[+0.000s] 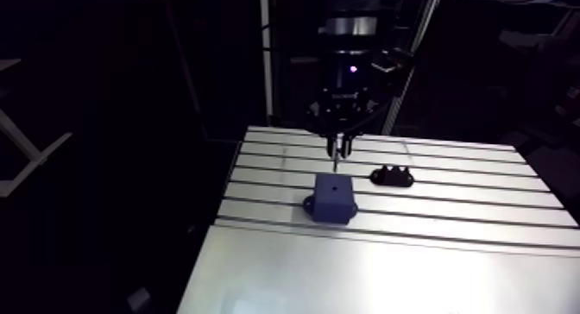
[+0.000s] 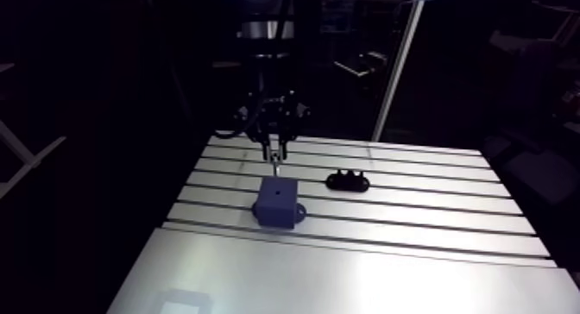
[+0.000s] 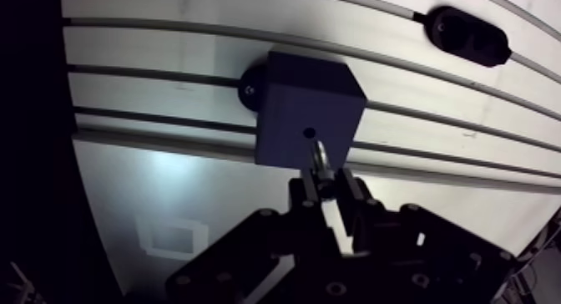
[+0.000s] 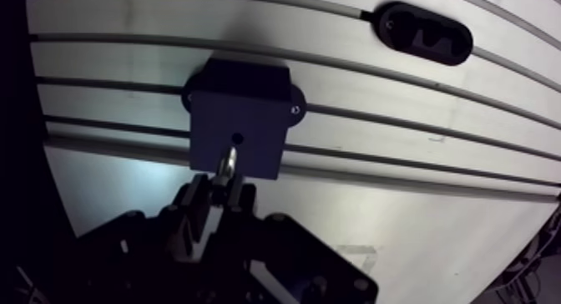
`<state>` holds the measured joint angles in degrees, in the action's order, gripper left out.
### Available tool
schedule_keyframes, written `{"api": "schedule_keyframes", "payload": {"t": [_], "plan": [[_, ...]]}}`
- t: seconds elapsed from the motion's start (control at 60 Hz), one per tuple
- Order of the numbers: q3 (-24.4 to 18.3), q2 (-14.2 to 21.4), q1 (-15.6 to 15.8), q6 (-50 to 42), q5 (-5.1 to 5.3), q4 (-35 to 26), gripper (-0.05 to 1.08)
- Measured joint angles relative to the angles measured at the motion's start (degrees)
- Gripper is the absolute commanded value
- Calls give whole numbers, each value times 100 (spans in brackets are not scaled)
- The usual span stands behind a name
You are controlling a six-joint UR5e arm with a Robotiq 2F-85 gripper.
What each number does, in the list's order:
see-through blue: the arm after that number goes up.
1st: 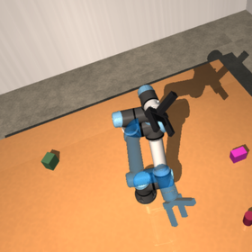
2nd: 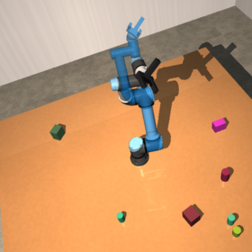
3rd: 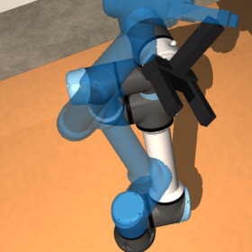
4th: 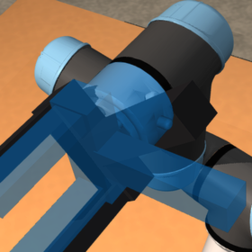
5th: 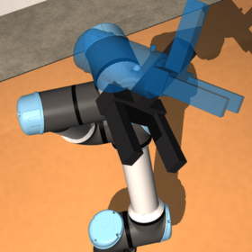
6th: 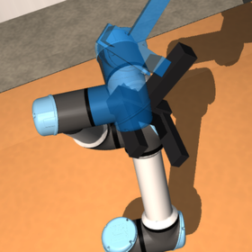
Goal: Pick up the M10 bolt and insert it into the hole until fully seated.
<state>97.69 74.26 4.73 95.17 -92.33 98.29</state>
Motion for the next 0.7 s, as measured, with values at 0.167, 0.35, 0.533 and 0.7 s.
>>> {"api": "schedule_keyframes", "payload": {"t": [0.167,0.35,0.533,0.7], "plan": [[57,-8,13,24,-6,53,108],[107,-11,13,30,-8,68,108],[165,-12,12,22,-9,73,108],[222,-22,11,2,-9,78,108]]}}
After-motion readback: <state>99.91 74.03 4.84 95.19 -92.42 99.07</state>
